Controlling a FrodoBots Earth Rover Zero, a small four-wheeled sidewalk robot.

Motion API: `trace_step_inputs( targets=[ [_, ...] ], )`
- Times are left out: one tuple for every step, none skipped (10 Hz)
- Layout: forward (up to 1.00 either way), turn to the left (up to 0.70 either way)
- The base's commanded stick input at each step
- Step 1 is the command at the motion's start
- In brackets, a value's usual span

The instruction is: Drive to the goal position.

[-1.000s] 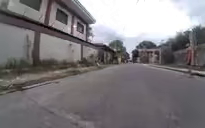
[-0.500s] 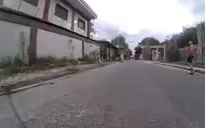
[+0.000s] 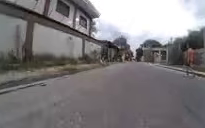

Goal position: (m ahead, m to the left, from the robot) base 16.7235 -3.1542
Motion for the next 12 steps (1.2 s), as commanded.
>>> trace_step_inputs(
  targets=[
    [1.0,-0.36],
    [1.0,-0.36],
    [1.0,-0.36],
    [1.0,-0.36],
    [1.0,-0.36],
    [1.0,-0.36],
    [1.0,-0.36],
    [1.0,-0.36],
    [1.0,-0.36],
    [1.0,-0.36],
    [1.0,-0.12],
    [1.0,0.04]
  ],
)
